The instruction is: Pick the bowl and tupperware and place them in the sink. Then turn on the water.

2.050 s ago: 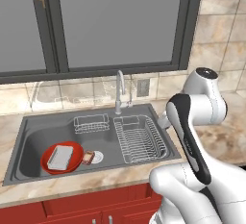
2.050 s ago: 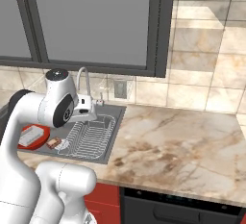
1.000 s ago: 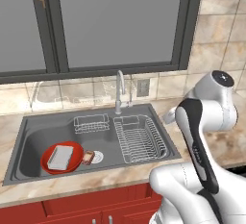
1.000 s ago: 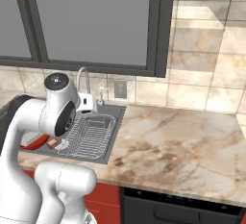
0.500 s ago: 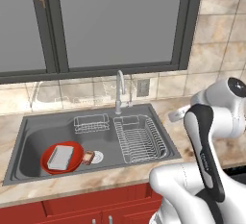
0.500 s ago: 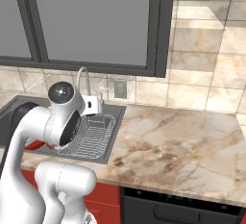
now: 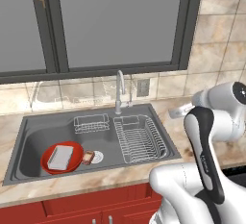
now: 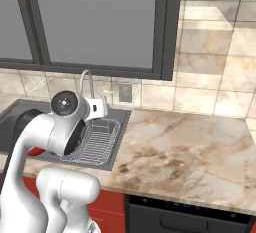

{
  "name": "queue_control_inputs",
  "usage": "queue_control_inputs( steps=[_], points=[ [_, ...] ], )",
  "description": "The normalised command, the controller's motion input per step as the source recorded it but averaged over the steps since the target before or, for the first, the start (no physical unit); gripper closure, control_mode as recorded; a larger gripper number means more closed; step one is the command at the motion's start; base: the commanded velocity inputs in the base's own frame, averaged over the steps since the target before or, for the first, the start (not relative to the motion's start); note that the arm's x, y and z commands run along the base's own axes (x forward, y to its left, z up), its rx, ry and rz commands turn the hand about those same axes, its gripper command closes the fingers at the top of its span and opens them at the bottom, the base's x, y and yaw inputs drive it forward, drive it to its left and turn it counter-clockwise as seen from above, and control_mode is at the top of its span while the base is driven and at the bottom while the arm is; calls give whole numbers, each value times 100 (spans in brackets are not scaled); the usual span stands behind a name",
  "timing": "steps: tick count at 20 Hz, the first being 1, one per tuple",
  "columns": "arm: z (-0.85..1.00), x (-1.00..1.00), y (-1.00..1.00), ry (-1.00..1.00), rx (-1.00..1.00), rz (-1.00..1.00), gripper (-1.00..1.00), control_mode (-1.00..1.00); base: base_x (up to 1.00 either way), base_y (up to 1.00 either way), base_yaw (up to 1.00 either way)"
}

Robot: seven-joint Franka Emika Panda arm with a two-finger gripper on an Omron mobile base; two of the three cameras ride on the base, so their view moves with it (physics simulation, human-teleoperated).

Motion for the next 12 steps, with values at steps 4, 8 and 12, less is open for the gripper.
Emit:
queue_control_inputs(
  steps=[4,8,12],
  points=[
    [3,23,0,-15,0,0,-100,-100,0,0,0],
    [0,20,0,-16,0,0,-100,-100,0,0,0],
    [0,22,0,-9,0,-2,-100,-100,0,0,0]
  ],
)
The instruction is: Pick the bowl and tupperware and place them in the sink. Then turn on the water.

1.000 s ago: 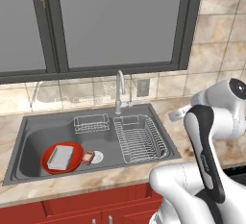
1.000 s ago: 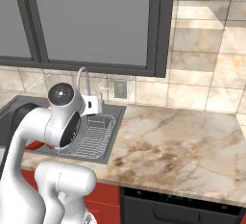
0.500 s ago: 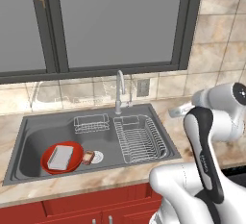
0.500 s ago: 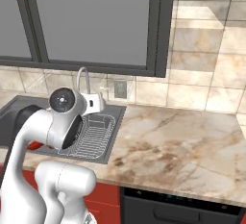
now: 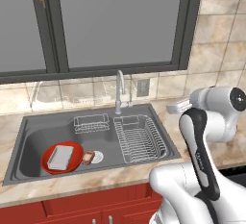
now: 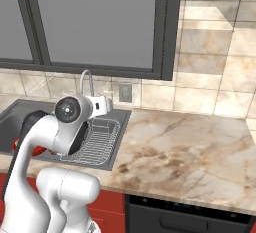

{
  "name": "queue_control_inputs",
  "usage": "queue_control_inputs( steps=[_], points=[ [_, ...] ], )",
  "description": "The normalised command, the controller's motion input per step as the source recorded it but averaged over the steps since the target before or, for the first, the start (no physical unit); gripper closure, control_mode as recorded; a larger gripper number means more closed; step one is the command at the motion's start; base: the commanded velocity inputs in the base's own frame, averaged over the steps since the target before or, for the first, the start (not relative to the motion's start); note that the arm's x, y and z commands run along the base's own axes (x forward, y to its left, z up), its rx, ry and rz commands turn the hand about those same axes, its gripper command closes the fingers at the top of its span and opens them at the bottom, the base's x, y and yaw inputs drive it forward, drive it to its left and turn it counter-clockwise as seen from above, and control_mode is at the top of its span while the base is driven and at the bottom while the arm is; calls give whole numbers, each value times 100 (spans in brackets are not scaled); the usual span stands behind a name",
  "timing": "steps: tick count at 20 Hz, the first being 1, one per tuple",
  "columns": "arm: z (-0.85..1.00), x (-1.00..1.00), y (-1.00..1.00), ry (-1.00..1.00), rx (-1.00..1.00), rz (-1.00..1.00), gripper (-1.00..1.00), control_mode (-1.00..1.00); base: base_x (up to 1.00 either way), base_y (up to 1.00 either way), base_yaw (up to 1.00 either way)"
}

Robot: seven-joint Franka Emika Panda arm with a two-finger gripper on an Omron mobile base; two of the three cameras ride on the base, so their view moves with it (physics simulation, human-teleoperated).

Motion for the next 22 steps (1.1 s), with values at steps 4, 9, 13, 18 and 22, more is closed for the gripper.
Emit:
queue_control_inputs(
  steps=[4,9,13,18,22],
  points=[
    [-16,11,0,-11,0,7,-100,-100,0,0,0],
    [-29,17,0,-13,1,12,-100,-100,0,0,0],
    [-27,18,0,-10,3,16,-100,-100,0,0,0],
    [-17,2,0,-3,1,17,-100,-100,0,0,0],
    [-18,14,0,0,3,17,-100,-100,0,0,0]
  ],
)
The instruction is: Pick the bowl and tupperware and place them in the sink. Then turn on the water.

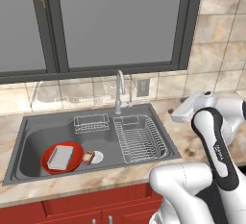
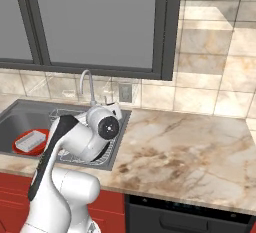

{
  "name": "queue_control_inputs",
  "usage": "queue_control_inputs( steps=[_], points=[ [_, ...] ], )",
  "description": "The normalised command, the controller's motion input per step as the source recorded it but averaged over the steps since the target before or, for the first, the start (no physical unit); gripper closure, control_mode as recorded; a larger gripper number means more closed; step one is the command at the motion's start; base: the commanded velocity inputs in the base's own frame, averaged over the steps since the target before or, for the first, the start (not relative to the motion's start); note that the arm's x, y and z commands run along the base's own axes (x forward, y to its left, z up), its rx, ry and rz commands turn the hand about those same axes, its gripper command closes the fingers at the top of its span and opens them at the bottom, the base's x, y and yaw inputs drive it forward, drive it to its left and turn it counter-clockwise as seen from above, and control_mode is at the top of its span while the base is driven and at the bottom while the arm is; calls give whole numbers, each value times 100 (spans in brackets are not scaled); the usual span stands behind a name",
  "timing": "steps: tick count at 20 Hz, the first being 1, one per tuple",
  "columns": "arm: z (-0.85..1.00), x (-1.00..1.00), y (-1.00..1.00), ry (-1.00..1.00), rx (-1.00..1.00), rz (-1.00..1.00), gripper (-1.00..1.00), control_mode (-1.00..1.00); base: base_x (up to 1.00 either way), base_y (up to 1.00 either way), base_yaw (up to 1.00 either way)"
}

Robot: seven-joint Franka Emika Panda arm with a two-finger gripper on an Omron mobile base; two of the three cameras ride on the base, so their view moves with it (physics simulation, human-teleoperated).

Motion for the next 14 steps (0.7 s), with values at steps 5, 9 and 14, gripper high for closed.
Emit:
queue_control_inputs(
  steps=[5,9,14],
  points=[
    [-7,17,10,0,1,10,-100,-100,0,0,0],
    [-5,8,25,-1,0,0,-100,-100,0,0,0],
    [-22,24,12,-6,5,0,-100,-100,0,0,0]
  ],
)
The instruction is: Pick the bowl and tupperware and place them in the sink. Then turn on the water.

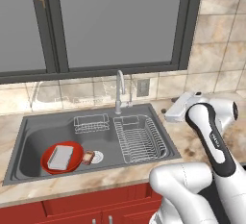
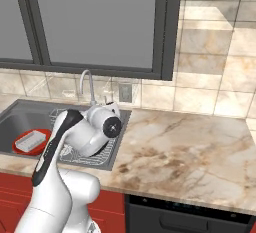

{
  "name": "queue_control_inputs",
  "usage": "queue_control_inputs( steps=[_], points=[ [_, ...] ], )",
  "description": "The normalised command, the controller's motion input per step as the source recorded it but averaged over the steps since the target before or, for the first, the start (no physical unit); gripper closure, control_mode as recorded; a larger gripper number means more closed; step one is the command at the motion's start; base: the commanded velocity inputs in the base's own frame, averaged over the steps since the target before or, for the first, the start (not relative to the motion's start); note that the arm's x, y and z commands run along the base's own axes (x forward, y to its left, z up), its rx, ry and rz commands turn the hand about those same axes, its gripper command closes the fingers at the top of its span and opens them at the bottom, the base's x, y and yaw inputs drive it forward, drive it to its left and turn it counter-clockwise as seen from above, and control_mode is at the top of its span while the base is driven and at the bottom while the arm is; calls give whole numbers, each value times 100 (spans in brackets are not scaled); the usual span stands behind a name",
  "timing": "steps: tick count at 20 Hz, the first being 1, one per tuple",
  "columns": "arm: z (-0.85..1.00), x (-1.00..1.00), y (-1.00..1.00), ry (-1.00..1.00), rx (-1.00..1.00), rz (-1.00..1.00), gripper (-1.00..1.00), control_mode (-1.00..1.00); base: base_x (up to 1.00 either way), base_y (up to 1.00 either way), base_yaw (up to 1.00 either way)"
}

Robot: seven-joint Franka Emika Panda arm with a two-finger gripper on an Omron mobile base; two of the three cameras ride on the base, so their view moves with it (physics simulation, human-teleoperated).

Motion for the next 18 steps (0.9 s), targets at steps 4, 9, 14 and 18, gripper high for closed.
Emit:
queue_control_inputs(
  steps=[4,9,14,18],
  points=[
    [-32,26,0,-5,12,-4,-100,-100,0,0,0],
    [-24,25,0,-3,16,-2,-100,-100,0,0,0],
    [-13,37,0,-1,15,0,-100,-100,0,0,0],
    [-16,29,0,0,17,0,-100,-100,0,0,0]
  ],
)
